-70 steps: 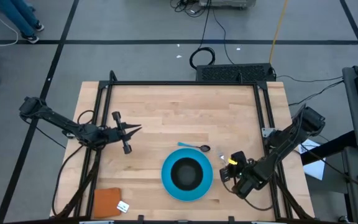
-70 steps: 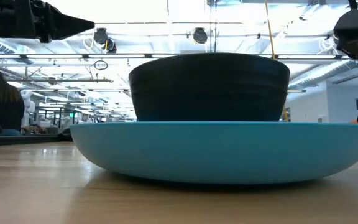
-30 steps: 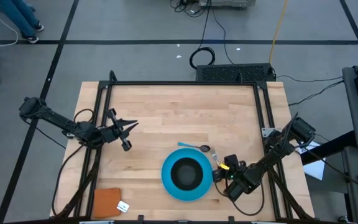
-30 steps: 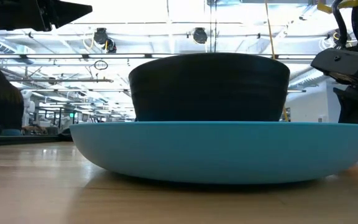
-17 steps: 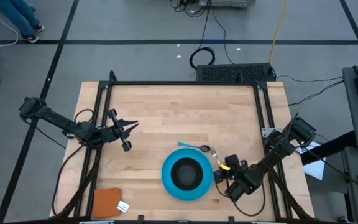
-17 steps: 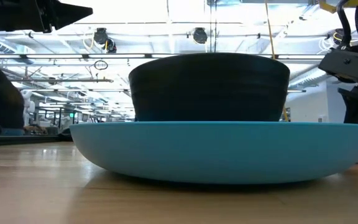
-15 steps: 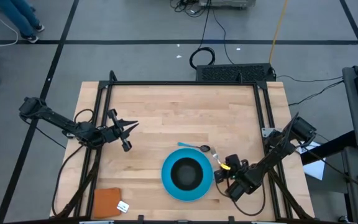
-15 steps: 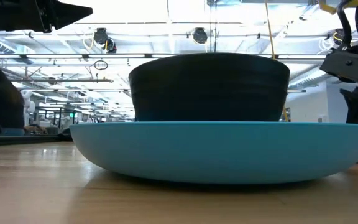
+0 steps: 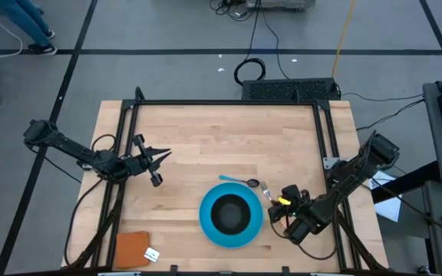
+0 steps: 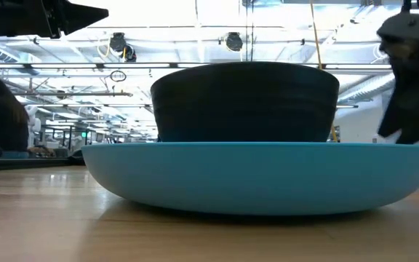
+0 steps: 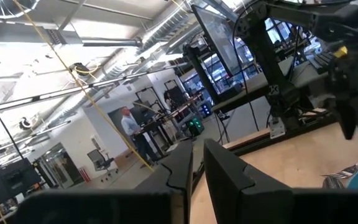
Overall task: Set table place
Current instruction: Put the pink fork on the right side of the plate on the table
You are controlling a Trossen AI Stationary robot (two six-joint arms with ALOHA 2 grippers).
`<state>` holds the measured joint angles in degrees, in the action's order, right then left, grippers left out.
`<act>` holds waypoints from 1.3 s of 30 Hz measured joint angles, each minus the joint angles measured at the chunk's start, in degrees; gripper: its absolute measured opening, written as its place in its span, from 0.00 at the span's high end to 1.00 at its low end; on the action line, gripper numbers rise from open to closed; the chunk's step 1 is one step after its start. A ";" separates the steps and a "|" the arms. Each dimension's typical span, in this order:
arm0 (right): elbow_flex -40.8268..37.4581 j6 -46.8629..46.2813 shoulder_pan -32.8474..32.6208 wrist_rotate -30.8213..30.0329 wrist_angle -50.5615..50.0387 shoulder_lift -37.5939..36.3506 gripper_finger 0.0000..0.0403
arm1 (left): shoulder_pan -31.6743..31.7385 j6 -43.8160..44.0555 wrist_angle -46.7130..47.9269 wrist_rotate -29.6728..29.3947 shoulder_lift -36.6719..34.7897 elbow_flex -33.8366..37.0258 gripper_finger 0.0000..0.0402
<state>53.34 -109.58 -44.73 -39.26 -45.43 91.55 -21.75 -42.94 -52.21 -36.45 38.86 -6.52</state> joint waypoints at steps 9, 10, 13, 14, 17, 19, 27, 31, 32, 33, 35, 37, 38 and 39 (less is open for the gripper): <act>0.07 22.17 0.91 -10.84 -3.40 -8.79 0.61 | 0.01 1.12 1.23 -0.32 0.01 0.00 0.88; 0.07 24.99 1.15 -12.06 -3.61 -9.85 0.64 | 0.01 1.14 0.99 -0.99 0.01 -0.02 0.88; 0.09 33.48 2.12 -15.32 -3.74 -13.09 0.78 | 0.01 2.42 0.93 -4.72 0.01 -1.00 0.88; 0.09 36.20 2.43 -16.55 -3.74 -14.14 0.83 | 0.01 3.45 1.15 -6.32 -0.01 -1.50 0.88; 0.09 44.82 3.17 -19.40 -3.71 -17.36 0.97 | 0.01 7.85 4.68 -11.54 -0.01 -3.85 0.88; 0.09 49.58 3.82 -19.65 -3.69 -19.49 0.97 | 0.04 10.95 10.13 -13.80 -0.01 -6.31 0.89; -5.97 69.17 7.19 -20.10 4.07 -32.10 0.99 | 3.80 23.70 33.26 -4.00 2.17 -17.00 0.99; -10.62 79.00 7.65 -16.41 12.18 -43.16 1.00 | 5.37 21.74 33.25 1.37 2.78 -17.62 0.98; -12.08 82.09 7.65 -14.70 15.17 -46.17 1.00 | 5.67 21.19 33.20 2.30 2.77 -17.62 0.99; -13.55 85.85 7.70 -12.25 18.50 -49.24 1.00 | 6.03 20.96 33.18 2.86 2.77 -17.64 0.99; -16.78 92.72 8.31 -7.49 26.01 -54.69 1.00 | 6.77 20.96 33.26 3.87 2.77 -17.64 0.99; -19.85 97.07 9.60 -4.31 31.56 -59.35 1.00 | 7.87 20.96 33.78 4.80 2.77 -17.66 0.98; -21.06 99.02 10.39 -2.88 33.34 -61.13 1.00 | 8.61 21.11 34.19 5.51 2.77 -17.67 0.99; -22.01 100.35 11.25 -1.74 34.07 -62.67 1.00 | 9.44 21.85 34.54 6.36 2.77 -17.68 0.99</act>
<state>31.33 -9.22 -33.48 -41.00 -11.35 28.88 -12.31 -21.09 -17.67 -30.10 41.63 -24.20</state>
